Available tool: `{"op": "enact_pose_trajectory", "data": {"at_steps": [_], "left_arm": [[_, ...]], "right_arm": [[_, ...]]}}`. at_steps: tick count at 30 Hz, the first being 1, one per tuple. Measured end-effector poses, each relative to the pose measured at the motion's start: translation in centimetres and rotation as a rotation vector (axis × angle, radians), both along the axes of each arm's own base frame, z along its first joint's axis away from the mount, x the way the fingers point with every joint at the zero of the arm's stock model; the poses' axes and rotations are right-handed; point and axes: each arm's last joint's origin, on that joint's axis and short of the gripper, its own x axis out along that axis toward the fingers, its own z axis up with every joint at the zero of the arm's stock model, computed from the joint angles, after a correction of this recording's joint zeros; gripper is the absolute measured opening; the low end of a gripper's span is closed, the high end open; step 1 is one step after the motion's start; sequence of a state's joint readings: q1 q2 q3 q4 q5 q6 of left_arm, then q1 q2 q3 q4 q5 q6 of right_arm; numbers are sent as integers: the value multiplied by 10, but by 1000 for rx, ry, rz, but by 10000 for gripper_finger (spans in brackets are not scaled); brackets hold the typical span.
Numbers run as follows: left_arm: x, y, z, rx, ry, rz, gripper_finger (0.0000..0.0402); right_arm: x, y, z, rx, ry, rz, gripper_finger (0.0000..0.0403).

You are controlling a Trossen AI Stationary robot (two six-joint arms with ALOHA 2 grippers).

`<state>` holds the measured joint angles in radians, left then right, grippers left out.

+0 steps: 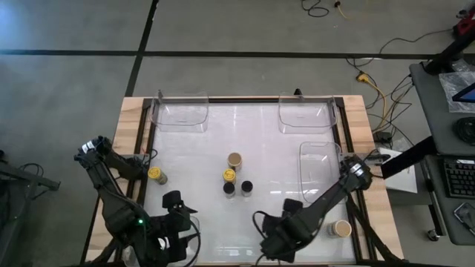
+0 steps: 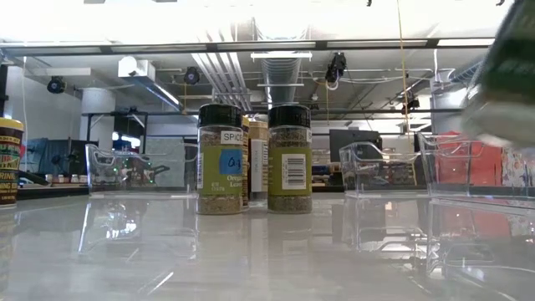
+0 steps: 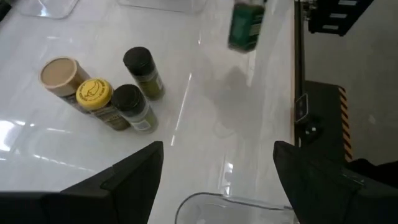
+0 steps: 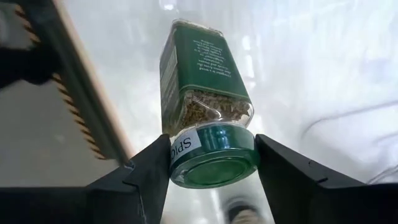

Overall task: Sort spices by type
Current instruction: Put the green seasoning bottle into the bottom transparent bin

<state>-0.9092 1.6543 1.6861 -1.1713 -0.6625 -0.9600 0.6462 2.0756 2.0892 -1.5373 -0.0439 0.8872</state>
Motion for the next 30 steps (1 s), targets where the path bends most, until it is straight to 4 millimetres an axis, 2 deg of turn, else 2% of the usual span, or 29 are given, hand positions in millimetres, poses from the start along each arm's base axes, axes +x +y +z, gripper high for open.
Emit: {"op": "enact_pose_trajectory", "data": {"at_steps": [7,13,19,23,30], "left_arm": [[0,0,0,-12,-1,15,288],[0,0,-1,-17,1,24,288],[0,0,-3,-12,3,25,288],[1,-1,-4,-12,5,27,288],[1,-1,-4,-18,4,34,288]], "right_arm": [[14,-4,-21,-68,39,174,206],[14,-7,-22,-82,41,235,206],[8,-16,-11,-83,25,272,206],[1,-21,-13,-90,52,315,205],[-17,-30,-15,-82,114,293,205]]}}
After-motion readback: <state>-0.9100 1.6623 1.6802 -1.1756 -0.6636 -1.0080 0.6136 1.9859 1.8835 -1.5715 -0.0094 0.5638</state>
